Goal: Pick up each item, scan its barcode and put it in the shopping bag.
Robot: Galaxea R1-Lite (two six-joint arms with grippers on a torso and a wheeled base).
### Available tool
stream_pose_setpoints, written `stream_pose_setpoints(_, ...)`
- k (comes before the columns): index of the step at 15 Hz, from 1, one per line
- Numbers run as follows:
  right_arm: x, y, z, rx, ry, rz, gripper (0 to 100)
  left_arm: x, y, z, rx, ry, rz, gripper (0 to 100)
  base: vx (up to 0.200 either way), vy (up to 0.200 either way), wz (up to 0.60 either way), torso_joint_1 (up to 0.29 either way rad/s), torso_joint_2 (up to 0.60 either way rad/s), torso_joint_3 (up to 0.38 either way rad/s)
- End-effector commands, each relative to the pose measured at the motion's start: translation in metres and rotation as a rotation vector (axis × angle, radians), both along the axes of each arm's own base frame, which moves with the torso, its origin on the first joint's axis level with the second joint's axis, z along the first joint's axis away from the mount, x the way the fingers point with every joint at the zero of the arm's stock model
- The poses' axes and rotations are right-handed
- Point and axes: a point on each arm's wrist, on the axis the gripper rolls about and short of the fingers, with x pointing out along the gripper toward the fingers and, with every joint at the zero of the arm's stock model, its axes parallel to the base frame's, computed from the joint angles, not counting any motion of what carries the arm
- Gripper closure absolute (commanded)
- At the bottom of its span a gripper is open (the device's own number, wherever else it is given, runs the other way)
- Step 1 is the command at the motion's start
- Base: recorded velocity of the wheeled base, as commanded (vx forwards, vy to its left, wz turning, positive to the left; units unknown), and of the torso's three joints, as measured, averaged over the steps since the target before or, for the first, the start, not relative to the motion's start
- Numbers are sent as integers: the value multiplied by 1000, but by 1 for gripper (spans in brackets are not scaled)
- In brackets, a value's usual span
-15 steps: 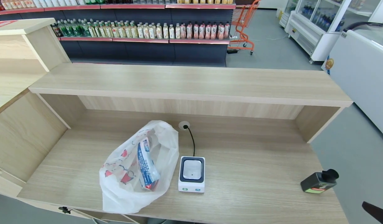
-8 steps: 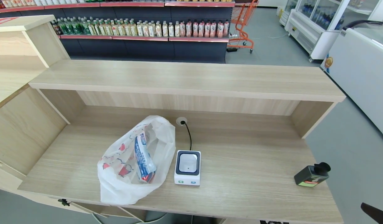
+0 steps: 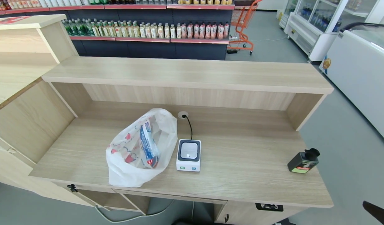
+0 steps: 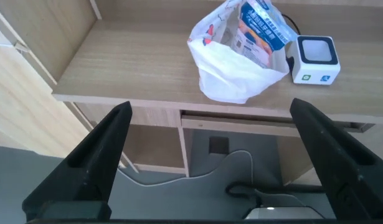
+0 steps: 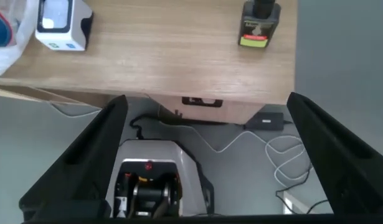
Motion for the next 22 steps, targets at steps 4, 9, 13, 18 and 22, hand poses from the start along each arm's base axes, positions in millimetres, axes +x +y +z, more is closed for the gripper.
stream_pose_setpoints(4,10,-3,-2,-59,59,-102,0,0,0,0,1,0,1,0,0,-200,0,13,11,-2)
stream_pose_setpoints(9,35,-18,-12,-342,249,-277,0,0,0,0,-2,0,1,0,0,-40,0,-2,0,1)
stream_pose_setpoints(13,69,-40,-21,-506,388,-302,0,0,0,0,-2,0,1,0,0,0,0,0,0,0)
stream_pose_setpoints(18,126,-56,-39,-619,462,-288,0,0,0,0,-2,0,1,0,0,0,0,0,0,0)
stream_pose_setpoints(22,141,-44,-48,-597,454,-112,0,0,0,0,-2,0,2,0,0,0,0,0,0,0)
